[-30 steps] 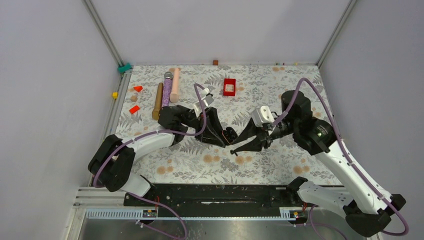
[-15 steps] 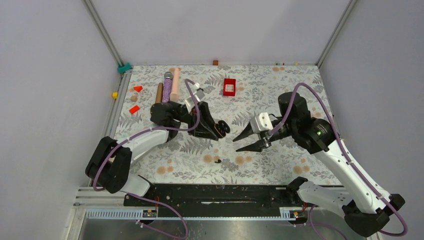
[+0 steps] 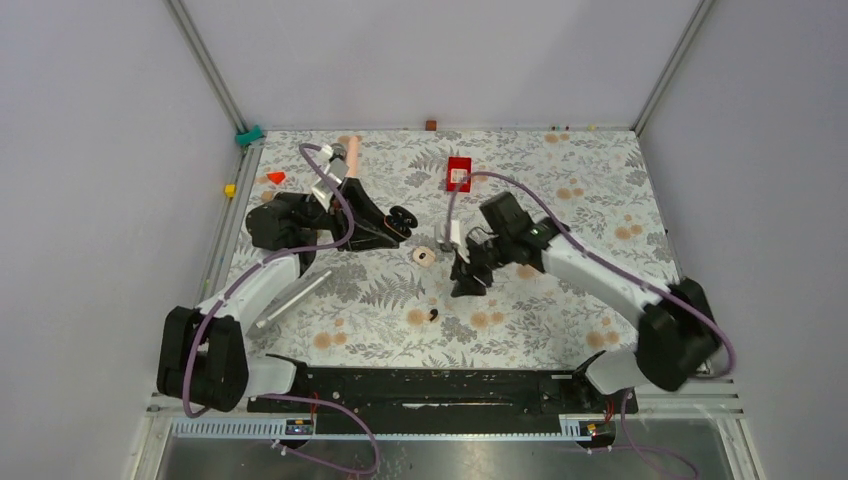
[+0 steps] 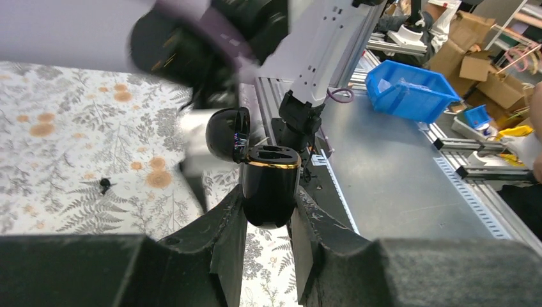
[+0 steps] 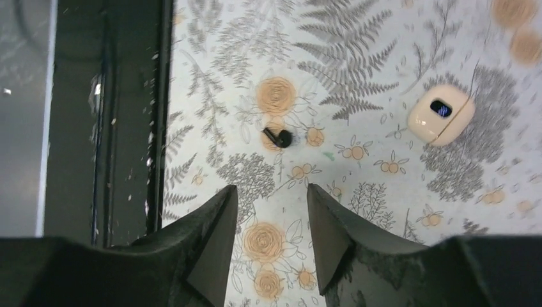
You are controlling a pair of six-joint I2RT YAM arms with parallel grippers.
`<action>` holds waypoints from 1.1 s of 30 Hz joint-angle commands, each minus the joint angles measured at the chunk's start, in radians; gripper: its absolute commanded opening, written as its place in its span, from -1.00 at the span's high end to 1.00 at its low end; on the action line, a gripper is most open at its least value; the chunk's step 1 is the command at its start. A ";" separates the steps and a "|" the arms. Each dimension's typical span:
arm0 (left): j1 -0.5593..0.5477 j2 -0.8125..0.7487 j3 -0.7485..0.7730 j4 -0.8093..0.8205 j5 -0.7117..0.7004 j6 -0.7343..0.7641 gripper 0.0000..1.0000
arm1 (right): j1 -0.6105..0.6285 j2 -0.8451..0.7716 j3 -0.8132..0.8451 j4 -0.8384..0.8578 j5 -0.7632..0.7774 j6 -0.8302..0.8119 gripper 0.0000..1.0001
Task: Insert the wireless bluetooth earbuds into the charging case
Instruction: Pick up the earbud from the center of the board.
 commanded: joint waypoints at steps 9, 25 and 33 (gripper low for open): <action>0.099 -0.190 -0.060 0.054 0.008 0.087 1.00 | 0.078 0.538 0.390 -0.237 0.208 0.615 0.02; 0.101 -0.361 -0.147 -0.173 -0.037 0.329 1.00 | 0.178 0.702 0.428 -0.197 0.381 0.782 0.05; 0.100 -0.368 -0.154 -0.203 -0.042 0.355 1.00 | 0.187 0.739 0.457 -0.198 0.377 0.822 0.09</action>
